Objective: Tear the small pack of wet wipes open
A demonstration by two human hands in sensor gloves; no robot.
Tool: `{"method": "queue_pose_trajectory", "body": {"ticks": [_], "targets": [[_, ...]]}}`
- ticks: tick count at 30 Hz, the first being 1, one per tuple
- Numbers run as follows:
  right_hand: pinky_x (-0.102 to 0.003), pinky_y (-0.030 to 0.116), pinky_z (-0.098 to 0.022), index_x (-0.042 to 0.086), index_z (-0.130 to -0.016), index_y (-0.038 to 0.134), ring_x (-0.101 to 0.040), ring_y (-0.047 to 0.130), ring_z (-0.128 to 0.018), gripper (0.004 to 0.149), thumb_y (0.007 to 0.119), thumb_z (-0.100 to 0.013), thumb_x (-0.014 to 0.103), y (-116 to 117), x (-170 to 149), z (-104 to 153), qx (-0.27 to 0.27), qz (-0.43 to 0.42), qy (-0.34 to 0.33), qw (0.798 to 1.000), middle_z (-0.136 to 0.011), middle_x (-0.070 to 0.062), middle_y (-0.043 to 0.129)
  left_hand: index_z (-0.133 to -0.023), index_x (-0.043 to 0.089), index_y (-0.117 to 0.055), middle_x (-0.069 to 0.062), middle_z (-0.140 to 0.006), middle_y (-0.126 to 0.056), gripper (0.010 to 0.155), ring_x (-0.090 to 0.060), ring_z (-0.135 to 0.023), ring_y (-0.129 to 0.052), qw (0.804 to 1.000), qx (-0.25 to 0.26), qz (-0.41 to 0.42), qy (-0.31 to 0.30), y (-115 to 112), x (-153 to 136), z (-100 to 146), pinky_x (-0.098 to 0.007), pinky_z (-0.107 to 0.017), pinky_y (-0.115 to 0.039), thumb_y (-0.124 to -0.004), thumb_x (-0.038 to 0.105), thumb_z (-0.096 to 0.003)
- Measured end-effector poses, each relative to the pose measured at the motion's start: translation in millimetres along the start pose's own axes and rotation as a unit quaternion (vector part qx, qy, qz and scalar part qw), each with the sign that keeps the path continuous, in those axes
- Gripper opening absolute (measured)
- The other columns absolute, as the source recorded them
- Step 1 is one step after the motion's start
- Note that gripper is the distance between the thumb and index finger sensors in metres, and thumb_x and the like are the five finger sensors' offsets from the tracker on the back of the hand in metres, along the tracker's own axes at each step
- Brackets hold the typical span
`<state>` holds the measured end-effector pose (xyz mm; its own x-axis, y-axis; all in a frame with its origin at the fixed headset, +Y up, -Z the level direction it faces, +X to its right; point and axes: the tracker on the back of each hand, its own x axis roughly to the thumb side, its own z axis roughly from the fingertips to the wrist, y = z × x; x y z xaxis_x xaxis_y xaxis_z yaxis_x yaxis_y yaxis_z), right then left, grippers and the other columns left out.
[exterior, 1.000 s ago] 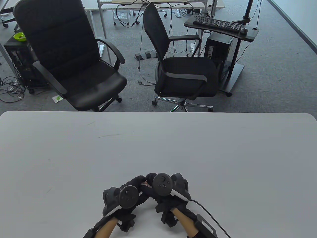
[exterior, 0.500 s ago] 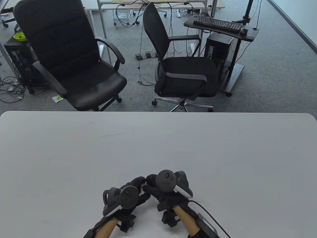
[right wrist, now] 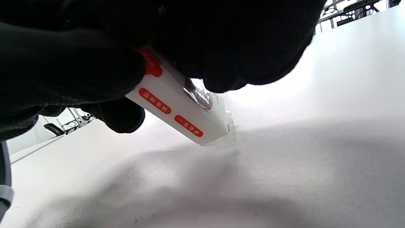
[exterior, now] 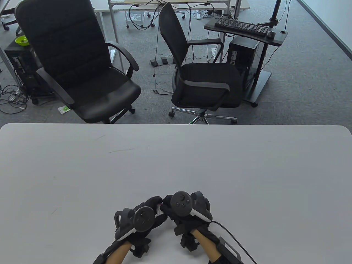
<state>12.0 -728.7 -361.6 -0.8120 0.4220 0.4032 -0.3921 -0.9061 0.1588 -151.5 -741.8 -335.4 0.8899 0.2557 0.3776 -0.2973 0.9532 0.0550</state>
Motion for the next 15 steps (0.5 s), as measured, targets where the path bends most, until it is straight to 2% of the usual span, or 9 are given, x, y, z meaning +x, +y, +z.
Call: {"method": "queue_pose_trajectory", "body": {"ticks": [6, 15], "targets": [[-0.043, 0.086, -0.044, 0.012, -0.09, 0.072, -0.032, 0.095, -0.064, 0.035, 0.07, -0.062, 0.034, 0, 3, 1, -0.018, 0.023, -0.012, 1.0, -0.082, -0.011, 0.09, -0.106, 0.018, -0.055, -0.008, -0.087, -0.088, 0.075, -0.024, -0.072, -0.101, 1.0, -0.021, 0.002, 0.001, 1, -1, -2, -0.056, -0.065, -0.079, -0.081, 0.052, -0.0449], [-0.044, 0.086, -0.045, 0.014, -0.09, 0.071, -0.032, 0.095, -0.065, 0.034, 0.07, -0.062, 0.034, -5, -11, -2, -0.015, -0.032, -0.003, 0.999, -0.082, -0.01, 0.09, -0.102, 0.024, -0.058, -0.005, -0.09, -0.087, 0.069, -0.025, -0.077, -0.099, 0.999, -0.025, 0.028, 0.011, 4, -9, -3, -0.058, -0.066, -0.077, -0.081, 0.054, -0.0442]]}}
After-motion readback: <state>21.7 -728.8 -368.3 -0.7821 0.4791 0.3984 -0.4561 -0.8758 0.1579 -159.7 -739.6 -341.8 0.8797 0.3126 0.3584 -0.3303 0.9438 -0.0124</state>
